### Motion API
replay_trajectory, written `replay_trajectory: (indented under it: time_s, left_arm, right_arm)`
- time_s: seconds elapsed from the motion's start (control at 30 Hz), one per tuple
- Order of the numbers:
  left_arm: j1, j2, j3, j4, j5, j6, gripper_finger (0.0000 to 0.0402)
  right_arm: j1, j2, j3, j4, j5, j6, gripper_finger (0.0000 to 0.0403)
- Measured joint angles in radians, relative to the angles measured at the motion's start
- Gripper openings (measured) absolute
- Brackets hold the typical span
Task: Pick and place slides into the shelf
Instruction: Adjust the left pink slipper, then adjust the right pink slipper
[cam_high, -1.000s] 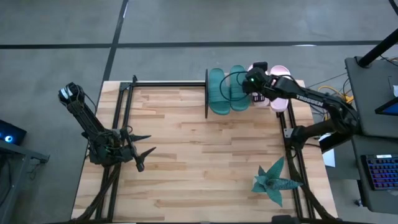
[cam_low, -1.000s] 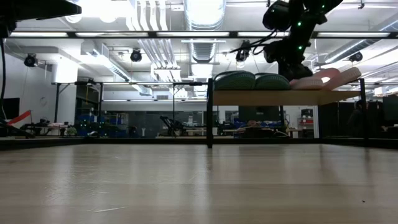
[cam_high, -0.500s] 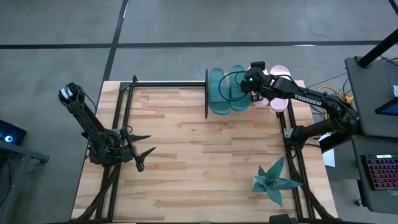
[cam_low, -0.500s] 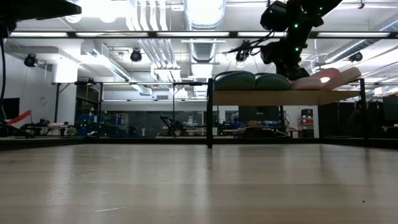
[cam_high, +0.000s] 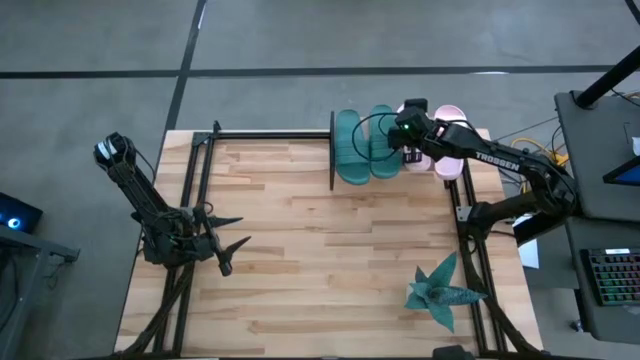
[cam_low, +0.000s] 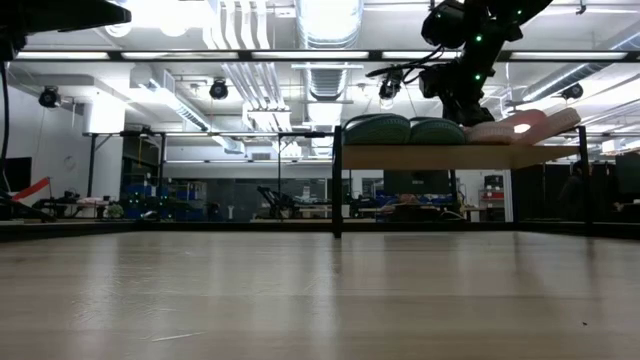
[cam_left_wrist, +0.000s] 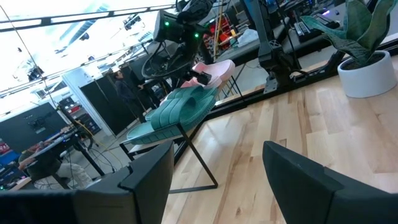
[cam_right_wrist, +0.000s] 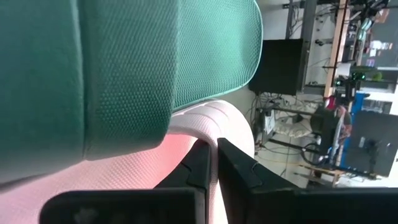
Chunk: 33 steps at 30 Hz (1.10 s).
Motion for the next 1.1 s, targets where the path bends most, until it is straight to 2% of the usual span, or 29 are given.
replay_trajectory:
  time_s: [0.13,0.23,0.5,0.73,0.9,1.1]
  left_arm:
    - [0.0,0.0,0.0,0.0,0.0,0.0,0.0231]
    - [0.0,0.0,0.0,0.0,0.0,0.0,0.0231]
    - [0.0,0.0,0.0,-0.001,0.0,0.0,0.0231]
    - [0.0,0.0,0.0,-0.008,0.0,0.0,0.0231]
    - [0.0,0.0,0.0,-0.007,0.0,0.0,0.0231]
    - [0.0,0.0,0.0,-0.007,0.0,0.0,0.0231]
  right_arm:
    - [0.0,-0.001,0.0,-0.008,-0.001,0.021,0.0016]
    - [0.0,-0.002,0.0,-0.01,-0.004,0.019,0.0035]
    - [0.024,-0.002,0.009,-0.03,-0.01,0.037,0.0127]
    - [0.068,-0.003,0.046,-0.163,0.017,0.145,0.0197]
    - [0.107,-0.004,0.103,-0.251,0.022,0.25,0.0212]
    - [0.151,-0.009,0.196,-0.364,0.037,0.301,0.0202]
